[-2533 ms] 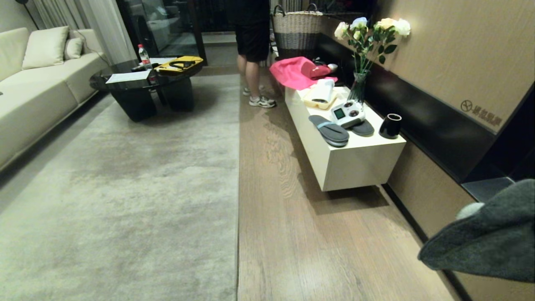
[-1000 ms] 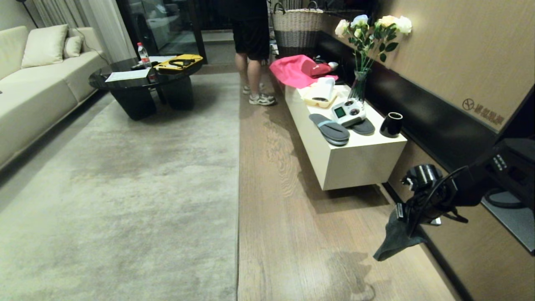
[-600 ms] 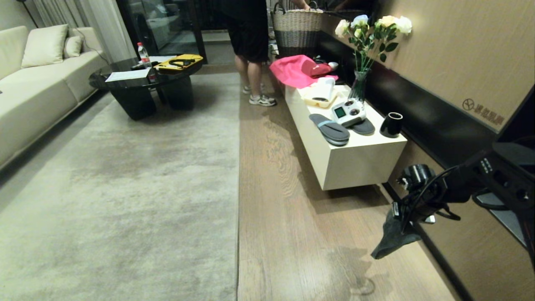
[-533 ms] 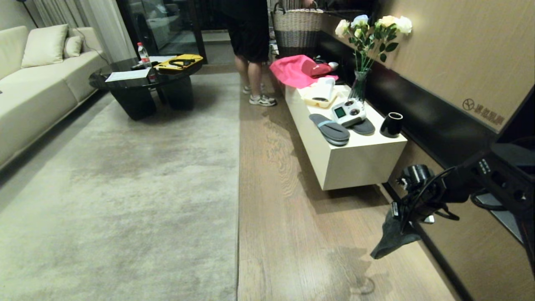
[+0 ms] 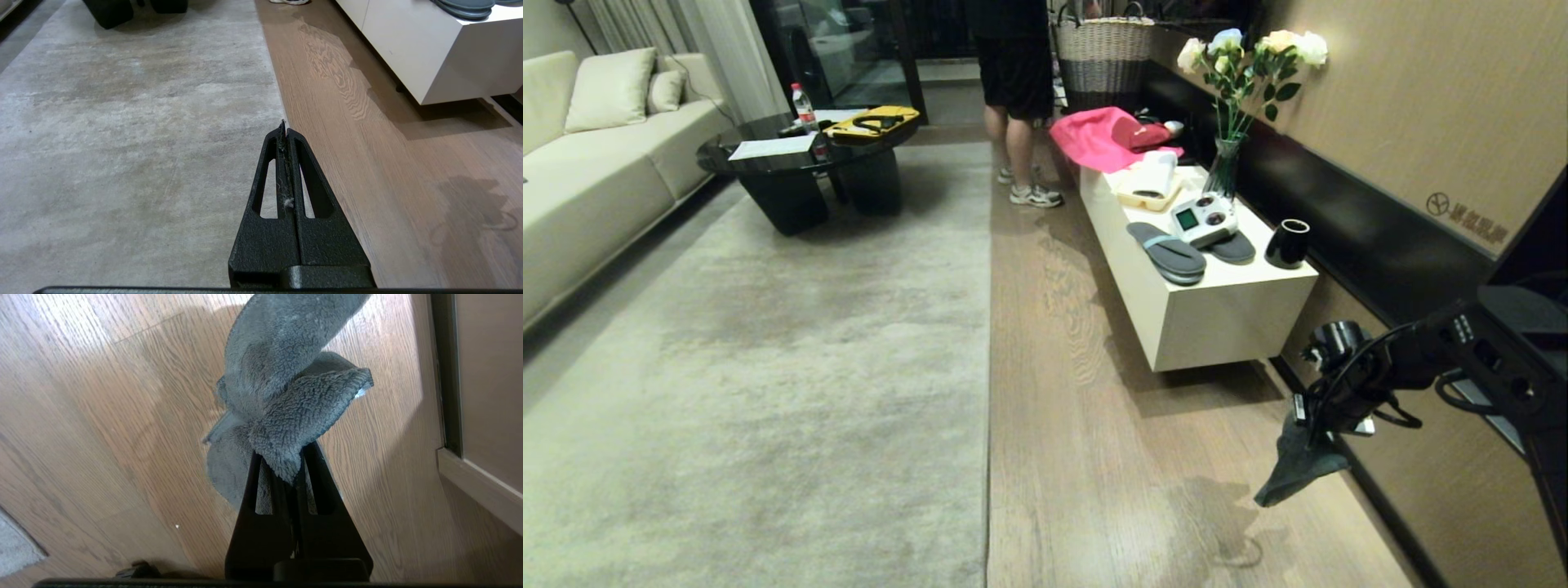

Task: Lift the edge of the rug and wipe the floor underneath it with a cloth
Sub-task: Put down the rag

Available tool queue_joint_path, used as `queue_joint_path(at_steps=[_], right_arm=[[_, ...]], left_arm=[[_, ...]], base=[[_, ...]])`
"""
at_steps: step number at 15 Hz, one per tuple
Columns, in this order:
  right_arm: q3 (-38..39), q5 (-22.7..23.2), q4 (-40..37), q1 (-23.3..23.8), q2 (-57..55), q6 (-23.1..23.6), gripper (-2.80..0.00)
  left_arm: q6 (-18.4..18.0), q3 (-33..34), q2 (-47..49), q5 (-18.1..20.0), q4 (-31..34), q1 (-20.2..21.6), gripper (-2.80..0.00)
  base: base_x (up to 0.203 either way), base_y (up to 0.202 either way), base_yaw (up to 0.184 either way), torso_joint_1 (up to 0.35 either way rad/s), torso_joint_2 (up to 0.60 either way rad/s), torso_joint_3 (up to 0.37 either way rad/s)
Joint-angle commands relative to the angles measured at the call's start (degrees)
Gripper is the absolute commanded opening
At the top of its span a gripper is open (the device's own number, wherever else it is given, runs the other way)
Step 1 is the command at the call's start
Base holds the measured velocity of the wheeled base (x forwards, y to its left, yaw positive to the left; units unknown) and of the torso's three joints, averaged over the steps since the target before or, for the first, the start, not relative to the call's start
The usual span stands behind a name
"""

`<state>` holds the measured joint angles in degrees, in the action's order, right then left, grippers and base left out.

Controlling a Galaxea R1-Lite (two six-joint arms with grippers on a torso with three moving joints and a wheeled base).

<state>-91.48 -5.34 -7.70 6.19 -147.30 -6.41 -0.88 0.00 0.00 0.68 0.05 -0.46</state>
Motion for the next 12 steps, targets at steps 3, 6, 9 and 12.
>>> queue_joint_path(at_steps=[3, 6, 9, 12], right_arm=[[-0.3, -0.3, -0.2, 0.0, -0.1, 0.1, -2.8], [-0.3, -0.5, -1.0, 0.0, 0.0, 0.0, -2.8], [-0.6, -0.5, -1.0, 0.0, -0.1, -0.1, 0.0], [-0.6, -0.5, -0.9, 0.0, -0.1, -0.1, 0.0]], left_arm=[[0.0, 0.0, 0.0, 0.0, 0.0, 0.0, -2.8], [0.0, 0.0, 0.0, 0.0, 0.0, 0.0, -2.8], [0.0, 0.0, 0.0, 0.0, 0.0, 0.0, -2.8], [0.0, 0.0, 0.0, 0.0, 0.0, 0.0, -2.8]], base=[[0.0, 0.0, 0.0, 0.0, 0.0, 0.0], [0.0, 0.0, 0.0, 0.0, 0.0, 0.0], [0.0, 0.0, 0.0, 0.0, 0.0, 0.0], [0.0, 0.0, 0.0, 0.0, 0.0, 0.0]])
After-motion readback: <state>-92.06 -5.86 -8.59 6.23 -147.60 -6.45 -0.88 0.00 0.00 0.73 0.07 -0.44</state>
